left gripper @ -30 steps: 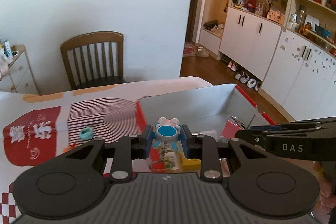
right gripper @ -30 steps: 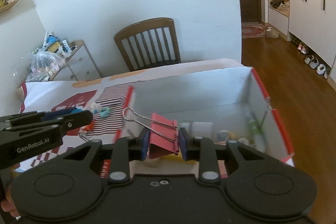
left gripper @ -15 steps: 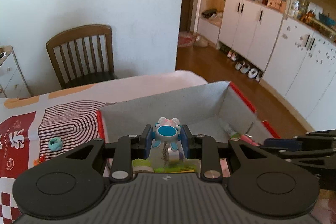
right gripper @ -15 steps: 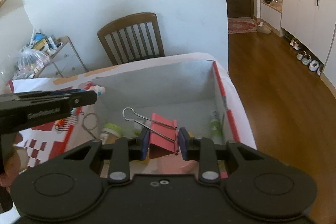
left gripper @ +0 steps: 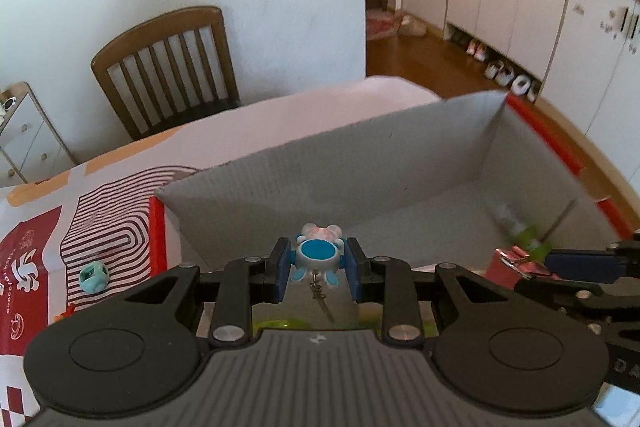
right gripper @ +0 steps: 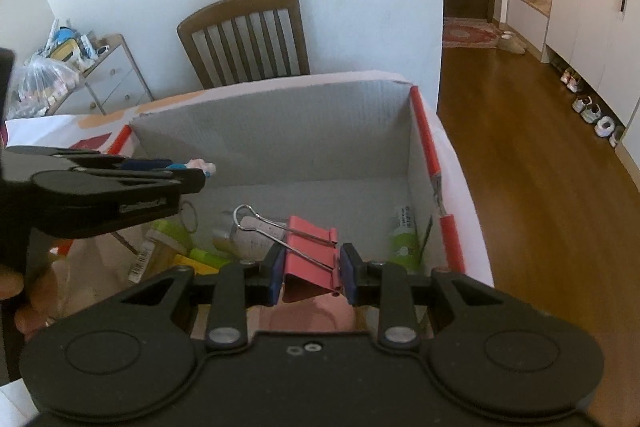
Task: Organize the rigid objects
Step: 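Carry the bunny keychain and pink binder clip into the box and release both, then withdraw both tools from the box toward the teal sharpener and red keychain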
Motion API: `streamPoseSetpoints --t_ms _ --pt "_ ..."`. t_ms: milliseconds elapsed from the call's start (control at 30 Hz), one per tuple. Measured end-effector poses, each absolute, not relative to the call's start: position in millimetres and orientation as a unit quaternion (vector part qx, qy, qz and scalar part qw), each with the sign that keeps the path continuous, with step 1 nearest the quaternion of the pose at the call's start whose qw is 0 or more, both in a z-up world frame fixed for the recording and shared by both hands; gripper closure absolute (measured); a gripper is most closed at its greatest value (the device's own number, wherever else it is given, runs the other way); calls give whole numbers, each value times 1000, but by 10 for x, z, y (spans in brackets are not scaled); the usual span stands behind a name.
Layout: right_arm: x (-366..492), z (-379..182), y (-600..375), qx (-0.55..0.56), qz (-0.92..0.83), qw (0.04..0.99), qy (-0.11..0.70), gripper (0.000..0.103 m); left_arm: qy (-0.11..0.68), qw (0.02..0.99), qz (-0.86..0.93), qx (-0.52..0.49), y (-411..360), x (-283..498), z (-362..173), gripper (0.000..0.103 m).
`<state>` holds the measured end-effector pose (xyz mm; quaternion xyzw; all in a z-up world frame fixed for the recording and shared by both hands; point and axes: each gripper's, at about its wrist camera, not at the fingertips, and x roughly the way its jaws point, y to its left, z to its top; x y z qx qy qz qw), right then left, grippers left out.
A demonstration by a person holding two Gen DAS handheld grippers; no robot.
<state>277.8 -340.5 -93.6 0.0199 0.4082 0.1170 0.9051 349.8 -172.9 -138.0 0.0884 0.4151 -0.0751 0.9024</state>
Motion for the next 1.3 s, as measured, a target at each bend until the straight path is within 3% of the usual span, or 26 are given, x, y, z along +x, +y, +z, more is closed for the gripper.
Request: streamPoseSetpoints --t_ms 500,900,1200,1267,1300 --pt "2939 -1085 -3309 6 123 885 449 75 509 856 -53 73 -1692 3746 -1674 75" --pt "2973 -1068 -3290 6 119 877 466 71 513 855 -40 58 -1656 3788 -1580 74" --pt "2874 -956 -3254 0 124 878 462 62 500 864 -53 25 -1525 3585 -1388 74" --pt "2844 -922 -3250 -1 125 879 459 60 494 867 -57 15 -1483 3522 -1321 71" --pt "2829 -903 -3247 -2 126 880 458 59 491 869 -59 9 -1452 3496 -1288 63"
